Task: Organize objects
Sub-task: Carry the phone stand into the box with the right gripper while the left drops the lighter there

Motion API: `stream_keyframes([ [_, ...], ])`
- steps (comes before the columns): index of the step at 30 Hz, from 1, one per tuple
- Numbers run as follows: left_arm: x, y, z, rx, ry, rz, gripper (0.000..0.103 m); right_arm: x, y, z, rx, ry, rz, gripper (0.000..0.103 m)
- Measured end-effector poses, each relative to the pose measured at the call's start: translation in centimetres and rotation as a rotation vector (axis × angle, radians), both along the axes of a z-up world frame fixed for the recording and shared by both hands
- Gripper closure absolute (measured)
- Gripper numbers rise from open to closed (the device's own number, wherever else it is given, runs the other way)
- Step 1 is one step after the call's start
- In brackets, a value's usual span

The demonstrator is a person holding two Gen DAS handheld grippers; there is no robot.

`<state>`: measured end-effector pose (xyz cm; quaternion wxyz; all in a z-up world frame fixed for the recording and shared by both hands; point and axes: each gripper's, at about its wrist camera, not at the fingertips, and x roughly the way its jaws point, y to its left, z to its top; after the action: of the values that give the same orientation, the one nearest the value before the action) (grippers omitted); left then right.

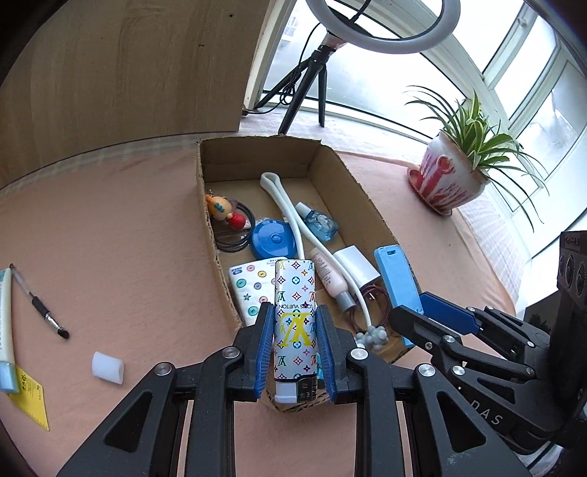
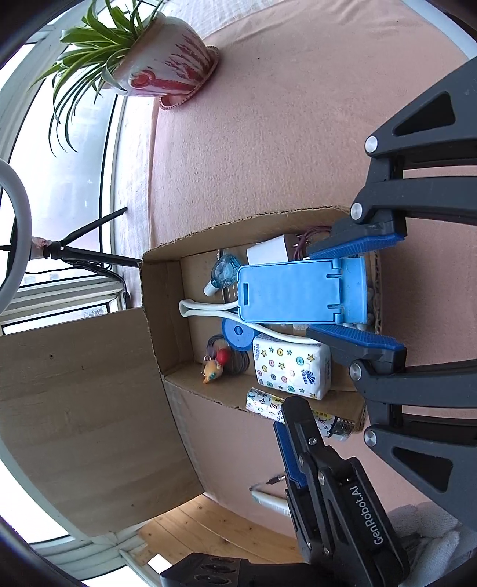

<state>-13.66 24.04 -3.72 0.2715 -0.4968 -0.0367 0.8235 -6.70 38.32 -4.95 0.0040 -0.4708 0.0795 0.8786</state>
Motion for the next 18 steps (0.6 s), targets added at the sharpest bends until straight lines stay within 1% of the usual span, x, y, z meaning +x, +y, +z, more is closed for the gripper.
stream_keyframes([
  [8, -0.4, 0.5, 0.0, -0.008, 0.005, 0.006, 0.078, -0.4, 0.5, -0.5, -0.005, -0.015, -0.010, 0.070],
  [11, -0.3, 0.2, 0.3, 0.010, 0.003, 0.005, 0.077, -0.3, 0.4, -0.3, 0.003, -0.002, -0.009, 0.068],
  [12, -0.2, 0.1, 0.4, 0.013, 0.006, 0.009, 0.075, -0.3, 0.3, -0.2, 0.001, -0.004, -0.004, 0.067],
  [13, -0.2, 0.0, 0.5, 0.012, 0.003, 0.007, 0.066, -0.2, 0.3, -0.1, -0.005, -0.002, -0.002, 0.064],
  [14, -0.1, -0.1, 0.7, 0.013, 0.002, 0.004, 0.060, -0.1, 0.2, -0.1, -0.009, 0.000, -0.001, 0.061],
  [18, 0.1, -1.2, 1.3, 0.021, 0.009, 0.019, 0.056, 0.1, -0.1, 0.1, -0.019, 0.001, -0.003, 0.059],
])
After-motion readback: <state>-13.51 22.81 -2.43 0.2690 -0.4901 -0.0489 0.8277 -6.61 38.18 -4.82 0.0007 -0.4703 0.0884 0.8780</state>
